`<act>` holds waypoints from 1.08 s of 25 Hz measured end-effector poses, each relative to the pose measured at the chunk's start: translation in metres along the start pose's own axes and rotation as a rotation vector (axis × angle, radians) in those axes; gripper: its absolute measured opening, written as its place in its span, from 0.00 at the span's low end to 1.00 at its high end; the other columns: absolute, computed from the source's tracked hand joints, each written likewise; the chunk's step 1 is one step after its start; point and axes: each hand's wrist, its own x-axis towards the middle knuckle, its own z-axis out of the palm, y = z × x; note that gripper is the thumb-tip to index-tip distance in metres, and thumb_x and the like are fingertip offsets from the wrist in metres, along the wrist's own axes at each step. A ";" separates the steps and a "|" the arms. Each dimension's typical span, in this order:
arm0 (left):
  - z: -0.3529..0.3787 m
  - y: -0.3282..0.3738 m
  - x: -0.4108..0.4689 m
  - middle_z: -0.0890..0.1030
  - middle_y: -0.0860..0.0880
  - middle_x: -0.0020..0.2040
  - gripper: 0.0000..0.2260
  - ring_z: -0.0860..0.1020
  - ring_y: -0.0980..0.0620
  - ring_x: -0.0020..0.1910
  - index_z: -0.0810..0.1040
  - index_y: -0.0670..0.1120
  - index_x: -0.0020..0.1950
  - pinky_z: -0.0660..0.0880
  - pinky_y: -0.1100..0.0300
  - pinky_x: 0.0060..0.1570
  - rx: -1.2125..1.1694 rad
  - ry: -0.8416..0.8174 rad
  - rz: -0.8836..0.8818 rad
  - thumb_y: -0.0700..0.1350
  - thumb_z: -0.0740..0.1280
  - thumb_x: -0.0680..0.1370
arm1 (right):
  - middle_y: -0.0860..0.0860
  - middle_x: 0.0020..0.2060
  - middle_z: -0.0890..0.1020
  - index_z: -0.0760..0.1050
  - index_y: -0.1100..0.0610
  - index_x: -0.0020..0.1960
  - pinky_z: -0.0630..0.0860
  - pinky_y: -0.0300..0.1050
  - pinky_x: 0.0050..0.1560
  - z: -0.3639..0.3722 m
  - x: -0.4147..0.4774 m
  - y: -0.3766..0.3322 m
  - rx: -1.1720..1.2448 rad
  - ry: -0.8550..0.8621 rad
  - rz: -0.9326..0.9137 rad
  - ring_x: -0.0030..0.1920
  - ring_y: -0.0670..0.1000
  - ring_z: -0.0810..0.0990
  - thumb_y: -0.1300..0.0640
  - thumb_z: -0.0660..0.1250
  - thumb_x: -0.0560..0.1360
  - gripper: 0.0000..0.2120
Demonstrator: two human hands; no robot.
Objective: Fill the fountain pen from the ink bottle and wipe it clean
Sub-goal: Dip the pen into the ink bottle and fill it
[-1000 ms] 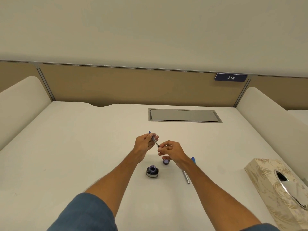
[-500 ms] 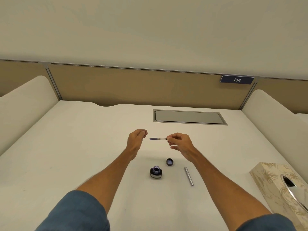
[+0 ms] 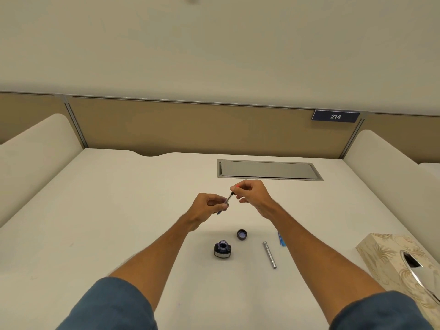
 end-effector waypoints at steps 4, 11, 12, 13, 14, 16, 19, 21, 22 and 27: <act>0.000 -0.001 -0.004 0.84 0.36 0.49 0.08 0.82 0.47 0.46 0.82 0.39 0.53 0.78 0.55 0.52 -0.058 -0.030 -0.030 0.38 0.72 0.74 | 0.54 0.40 0.84 0.81 0.63 0.48 0.80 0.40 0.39 0.009 -0.001 -0.004 -0.033 -0.021 -0.049 0.37 0.48 0.81 0.57 0.72 0.73 0.09; 0.001 -0.018 -0.021 0.85 0.41 0.49 0.11 0.83 0.52 0.48 0.81 0.38 0.54 0.77 0.61 0.53 0.007 -0.112 -0.108 0.39 0.72 0.74 | 0.57 0.41 0.84 0.81 0.62 0.47 0.80 0.42 0.39 0.024 -0.011 0.010 -0.134 -0.118 -0.053 0.38 0.49 0.81 0.58 0.74 0.71 0.09; 0.002 -0.020 -0.023 0.85 0.41 0.50 0.11 0.83 0.52 0.49 0.81 0.38 0.54 0.76 0.64 0.51 0.012 -0.121 -0.115 0.40 0.73 0.74 | 0.56 0.40 0.84 0.81 0.62 0.47 0.80 0.42 0.39 0.025 -0.013 0.013 -0.145 -0.124 -0.050 0.38 0.48 0.81 0.58 0.74 0.71 0.09; 0.002 -0.023 -0.026 0.85 0.42 0.50 0.11 0.83 0.52 0.50 0.81 0.38 0.54 0.75 0.66 0.51 0.015 -0.127 -0.123 0.40 0.73 0.74 | 0.56 0.40 0.84 0.81 0.62 0.46 0.80 0.41 0.39 0.025 -0.016 0.015 -0.155 -0.129 -0.047 0.38 0.48 0.81 0.57 0.74 0.71 0.09; 0.003 -0.024 -0.028 0.85 0.42 0.51 0.11 0.83 0.52 0.51 0.81 0.39 0.55 0.75 0.67 0.51 0.020 -0.129 -0.132 0.41 0.73 0.74 | 0.55 0.40 0.84 0.81 0.62 0.46 0.80 0.40 0.38 0.026 -0.017 0.017 -0.163 -0.133 -0.045 0.37 0.48 0.81 0.57 0.74 0.71 0.08; 0.006 -0.028 -0.031 0.85 0.43 0.52 0.12 0.83 0.52 0.52 0.81 0.39 0.56 0.75 0.68 0.50 0.025 -0.136 -0.141 0.40 0.72 0.74 | 0.55 0.40 0.84 0.81 0.62 0.46 0.80 0.40 0.38 0.027 -0.021 0.021 -0.176 -0.138 -0.040 0.37 0.47 0.81 0.57 0.74 0.71 0.08; 0.008 -0.038 -0.036 0.85 0.43 0.53 0.15 0.83 0.50 0.52 0.80 0.38 0.56 0.78 0.62 0.52 0.012 -0.159 -0.149 0.34 0.75 0.70 | 0.55 0.40 0.84 0.81 0.61 0.46 0.80 0.40 0.38 0.028 -0.026 0.029 -0.194 -0.131 -0.034 0.37 0.48 0.81 0.56 0.74 0.71 0.08; 0.010 -0.045 -0.040 0.84 0.44 0.54 0.20 0.83 0.50 0.54 0.80 0.39 0.57 0.78 0.62 0.54 0.031 -0.158 -0.134 0.31 0.76 0.66 | 0.55 0.40 0.84 0.81 0.60 0.46 0.81 0.39 0.38 0.028 -0.030 0.034 -0.203 -0.127 -0.026 0.37 0.48 0.81 0.56 0.74 0.71 0.08; 0.012 -0.049 -0.043 0.84 0.45 0.54 0.22 0.82 0.51 0.55 0.80 0.40 0.57 0.77 0.63 0.55 0.043 -0.149 -0.120 0.30 0.76 0.64 | 0.54 0.39 0.84 0.81 0.60 0.45 0.81 0.38 0.38 0.029 -0.032 0.036 -0.208 -0.125 -0.021 0.36 0.47 0.81 0.56 0.74 0.71 0.08; 0.024 -0.067 -0.052 0.83 0.46 0.55 0.28 0.81 0.53 0.56 0.79 0.39 0.58 0.75 0.69 0.54 0.082 -0.091 -0.058 0.27 0.75 0.58 | 0.53 0.39 0.84 0.81 0.61 0.45 0.81 0.41 0.38 0.031 -0.039 0.043 -0.210 -0.123 0.002 0.35 0.46 0.81 0.57 0.74 0.70 0.08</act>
